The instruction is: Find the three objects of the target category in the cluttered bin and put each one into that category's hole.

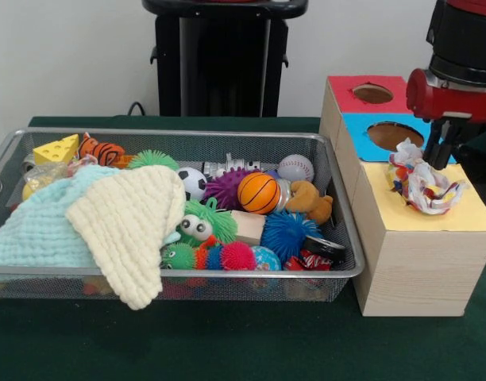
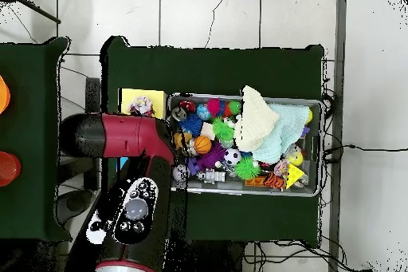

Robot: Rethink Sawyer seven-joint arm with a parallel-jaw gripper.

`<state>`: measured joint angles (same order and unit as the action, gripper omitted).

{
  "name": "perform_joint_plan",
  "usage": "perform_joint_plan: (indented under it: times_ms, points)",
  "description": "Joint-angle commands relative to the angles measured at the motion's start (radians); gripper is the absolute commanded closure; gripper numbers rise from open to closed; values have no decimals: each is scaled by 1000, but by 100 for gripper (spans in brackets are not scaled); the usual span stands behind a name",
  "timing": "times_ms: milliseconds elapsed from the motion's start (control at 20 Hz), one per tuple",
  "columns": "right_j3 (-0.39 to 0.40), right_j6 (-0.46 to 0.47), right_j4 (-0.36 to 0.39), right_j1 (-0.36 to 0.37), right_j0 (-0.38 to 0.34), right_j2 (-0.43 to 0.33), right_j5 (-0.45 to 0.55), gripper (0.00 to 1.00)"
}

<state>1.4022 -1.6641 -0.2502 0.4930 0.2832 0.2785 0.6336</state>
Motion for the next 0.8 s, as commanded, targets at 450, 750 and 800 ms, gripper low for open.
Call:
perform_joint_plan:
  times_ms: [450,750,800]
  points:
    - [-274,-329,-42,-145,-9,15,308,100]
    - [-267,-333,-53,-183,-10,-1,264,100]
    - [-250,-336,-54,-187,-5,-3,232,100]
